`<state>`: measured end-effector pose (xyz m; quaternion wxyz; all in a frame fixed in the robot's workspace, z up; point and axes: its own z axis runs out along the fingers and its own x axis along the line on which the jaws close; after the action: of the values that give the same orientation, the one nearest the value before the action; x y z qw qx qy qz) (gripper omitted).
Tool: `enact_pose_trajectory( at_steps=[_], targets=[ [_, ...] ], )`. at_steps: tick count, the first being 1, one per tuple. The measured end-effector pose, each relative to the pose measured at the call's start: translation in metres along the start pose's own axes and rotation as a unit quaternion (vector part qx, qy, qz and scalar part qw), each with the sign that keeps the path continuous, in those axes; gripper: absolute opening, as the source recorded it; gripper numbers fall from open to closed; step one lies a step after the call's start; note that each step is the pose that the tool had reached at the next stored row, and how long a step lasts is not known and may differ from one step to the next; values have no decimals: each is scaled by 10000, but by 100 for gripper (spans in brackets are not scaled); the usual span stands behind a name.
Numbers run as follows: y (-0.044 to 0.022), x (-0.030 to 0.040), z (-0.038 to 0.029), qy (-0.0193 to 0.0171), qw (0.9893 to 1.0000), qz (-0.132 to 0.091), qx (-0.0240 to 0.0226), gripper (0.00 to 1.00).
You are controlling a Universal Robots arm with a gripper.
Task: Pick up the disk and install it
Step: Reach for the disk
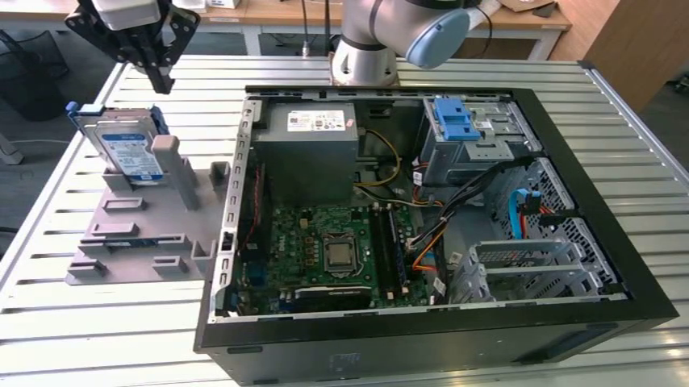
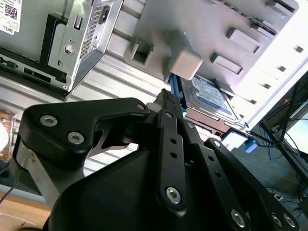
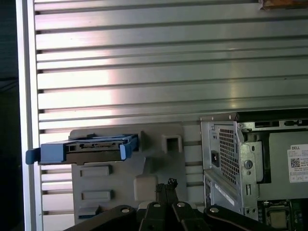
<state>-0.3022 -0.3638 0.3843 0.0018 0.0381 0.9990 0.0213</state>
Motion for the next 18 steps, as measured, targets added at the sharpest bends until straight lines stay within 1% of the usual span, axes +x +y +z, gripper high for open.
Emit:
enact_pose_trajectory(
  at_steps=[18],
  targets=[
    [-5,120,11,5,10000,0,0,11]
  ],
)
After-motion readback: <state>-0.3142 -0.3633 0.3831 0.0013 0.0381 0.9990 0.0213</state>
